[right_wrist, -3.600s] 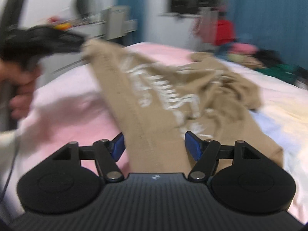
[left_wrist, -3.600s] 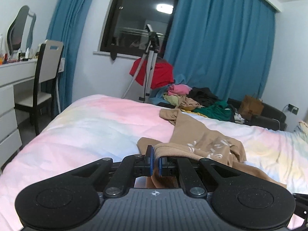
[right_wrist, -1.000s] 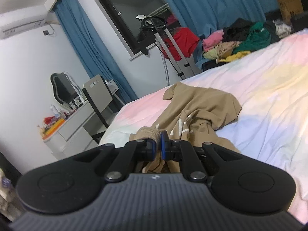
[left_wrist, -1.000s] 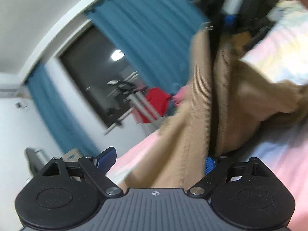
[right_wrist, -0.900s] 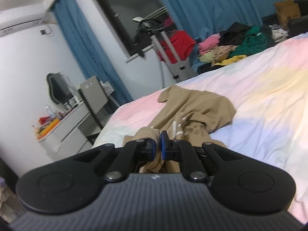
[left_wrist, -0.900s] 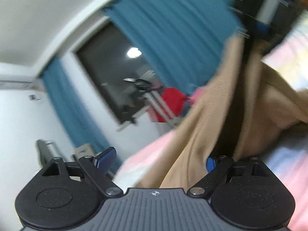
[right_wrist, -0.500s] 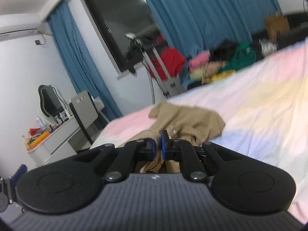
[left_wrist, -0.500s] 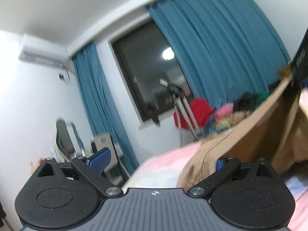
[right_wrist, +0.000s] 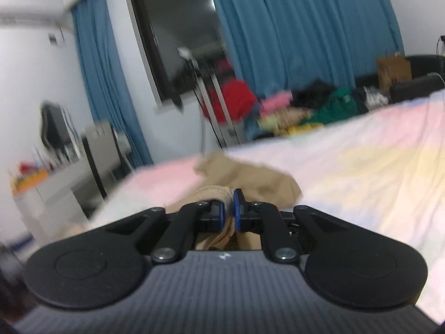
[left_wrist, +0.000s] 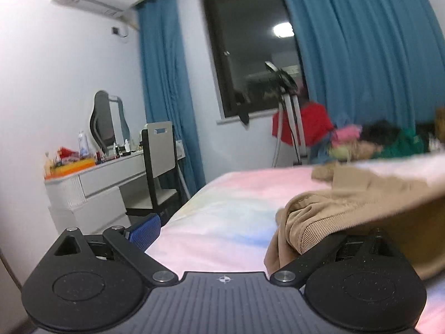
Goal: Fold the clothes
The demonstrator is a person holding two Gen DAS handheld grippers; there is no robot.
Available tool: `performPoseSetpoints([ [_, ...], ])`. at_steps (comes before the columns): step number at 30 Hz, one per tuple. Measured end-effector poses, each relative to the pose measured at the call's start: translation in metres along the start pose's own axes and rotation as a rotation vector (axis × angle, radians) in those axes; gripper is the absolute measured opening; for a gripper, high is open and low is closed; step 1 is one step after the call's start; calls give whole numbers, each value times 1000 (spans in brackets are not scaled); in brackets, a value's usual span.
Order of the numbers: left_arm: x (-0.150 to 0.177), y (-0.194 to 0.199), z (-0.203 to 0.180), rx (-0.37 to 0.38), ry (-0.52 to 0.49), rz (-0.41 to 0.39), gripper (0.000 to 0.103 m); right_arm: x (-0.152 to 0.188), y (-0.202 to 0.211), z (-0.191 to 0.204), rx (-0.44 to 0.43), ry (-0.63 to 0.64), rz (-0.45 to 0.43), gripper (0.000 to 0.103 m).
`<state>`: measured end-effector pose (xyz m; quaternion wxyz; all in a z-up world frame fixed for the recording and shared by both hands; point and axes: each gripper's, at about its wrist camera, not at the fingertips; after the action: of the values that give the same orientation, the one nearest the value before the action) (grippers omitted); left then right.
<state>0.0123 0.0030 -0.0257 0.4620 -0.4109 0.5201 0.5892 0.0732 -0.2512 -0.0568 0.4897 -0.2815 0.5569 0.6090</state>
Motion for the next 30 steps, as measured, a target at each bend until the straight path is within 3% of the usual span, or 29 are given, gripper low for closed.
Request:
performPoseSetpoints([
  [4,-10,3,16,34,93,-17,100,18,-19,0,58,31,139,37],
  [11,-26,-11,53,59,267,-8,100,47,-25,21,51,187,293,46],
  [13,-26,-13,64,48,319,-2,99,60,-21,30,20,285,307,66],
  [16,-27,-15,77,48,376,10,99,84,-16,35,39,375,323,73],
  [21,-26,-8,82,65,389,-4,99,76,0,14,126,168,250,74],
  [24,-24,3,79,89,388,-15,99,59,13,-14,153,-86,175,85],
  [26,-26,13,72,105,375,-38,99,45,21,-27,168,-213,128,85],
  [30,-61,32,69,119,371,-124,99,-10,43,-18,174,-220,-32,85],
])
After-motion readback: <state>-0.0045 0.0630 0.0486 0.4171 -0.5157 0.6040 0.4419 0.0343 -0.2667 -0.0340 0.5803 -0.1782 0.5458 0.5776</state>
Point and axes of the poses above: each gripper's, at about its wrist camera, not at the fingertips, and y roughly against the way its jaws point, z to its left, x to its underside, and after that the axes turned 13 degrees about x, right-handed
